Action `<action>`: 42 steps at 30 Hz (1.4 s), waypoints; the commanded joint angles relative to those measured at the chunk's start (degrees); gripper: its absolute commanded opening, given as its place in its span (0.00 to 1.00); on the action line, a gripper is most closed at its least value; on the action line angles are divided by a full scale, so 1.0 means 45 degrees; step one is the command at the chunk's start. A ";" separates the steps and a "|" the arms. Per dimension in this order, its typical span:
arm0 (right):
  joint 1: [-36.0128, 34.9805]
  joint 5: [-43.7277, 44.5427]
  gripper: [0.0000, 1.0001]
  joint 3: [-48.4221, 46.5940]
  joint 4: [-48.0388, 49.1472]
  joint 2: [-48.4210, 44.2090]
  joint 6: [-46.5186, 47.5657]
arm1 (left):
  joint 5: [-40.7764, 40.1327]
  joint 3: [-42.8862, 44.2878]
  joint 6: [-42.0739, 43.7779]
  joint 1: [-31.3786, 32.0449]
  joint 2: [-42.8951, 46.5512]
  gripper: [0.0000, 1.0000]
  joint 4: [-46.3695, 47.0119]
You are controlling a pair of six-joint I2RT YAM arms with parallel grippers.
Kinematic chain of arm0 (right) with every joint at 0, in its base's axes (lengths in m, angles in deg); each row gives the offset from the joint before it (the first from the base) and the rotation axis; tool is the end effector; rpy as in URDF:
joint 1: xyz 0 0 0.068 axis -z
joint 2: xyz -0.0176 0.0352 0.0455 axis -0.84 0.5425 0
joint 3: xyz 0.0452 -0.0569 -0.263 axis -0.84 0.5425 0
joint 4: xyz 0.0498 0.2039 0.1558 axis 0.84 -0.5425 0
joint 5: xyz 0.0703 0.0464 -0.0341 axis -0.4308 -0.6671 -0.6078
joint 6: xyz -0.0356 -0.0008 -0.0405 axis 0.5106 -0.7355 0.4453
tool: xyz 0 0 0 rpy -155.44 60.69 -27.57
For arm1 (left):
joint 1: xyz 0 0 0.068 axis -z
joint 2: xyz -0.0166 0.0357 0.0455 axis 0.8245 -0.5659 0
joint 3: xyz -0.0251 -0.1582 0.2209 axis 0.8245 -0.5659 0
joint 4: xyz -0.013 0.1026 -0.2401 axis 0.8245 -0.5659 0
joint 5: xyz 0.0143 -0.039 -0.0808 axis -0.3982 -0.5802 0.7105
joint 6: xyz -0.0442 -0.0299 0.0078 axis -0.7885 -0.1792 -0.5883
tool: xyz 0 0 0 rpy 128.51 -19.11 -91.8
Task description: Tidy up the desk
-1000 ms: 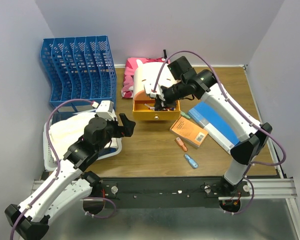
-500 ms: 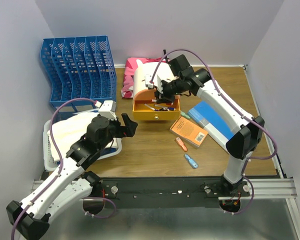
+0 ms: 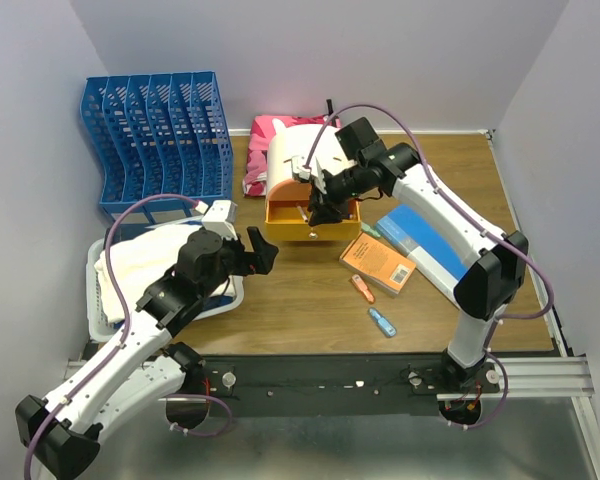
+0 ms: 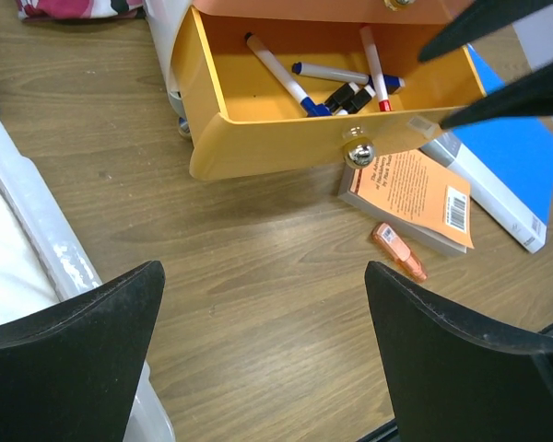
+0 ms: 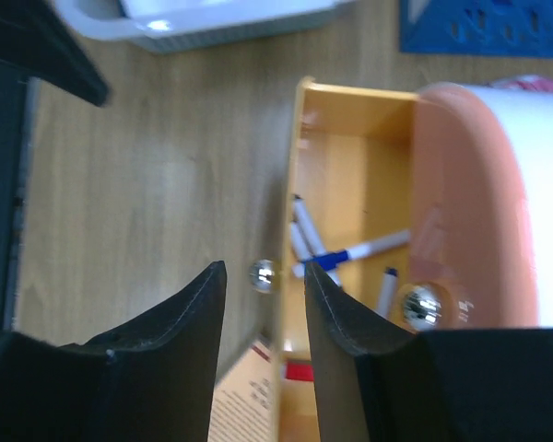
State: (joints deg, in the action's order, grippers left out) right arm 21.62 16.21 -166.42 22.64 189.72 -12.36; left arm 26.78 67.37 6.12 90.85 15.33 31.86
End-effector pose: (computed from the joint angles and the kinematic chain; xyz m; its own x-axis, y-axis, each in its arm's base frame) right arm 0.3057 0.2461 0.3522 0.1277 -0.6118 -0.7806 -0.9918 -0.0757 -0.1029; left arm 0.1430 -0.0964 0.2957 -0.5009 -0.2809 -0.8187 0.2655 0.8504 -0.4542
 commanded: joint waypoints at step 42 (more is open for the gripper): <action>-0.0347 0.6611 0.61 0.4014 0.6212 -0.0334 -0.3681 | 0.0995 0.0746 0.0195 -0.0054 -0.1726 0.99 0.1422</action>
State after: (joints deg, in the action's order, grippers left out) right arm 20.26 39.29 -145.70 45.72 186.44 -27.76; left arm 29.55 69.03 7.52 90.85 7.75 36.04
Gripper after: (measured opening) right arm 0.561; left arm 0.987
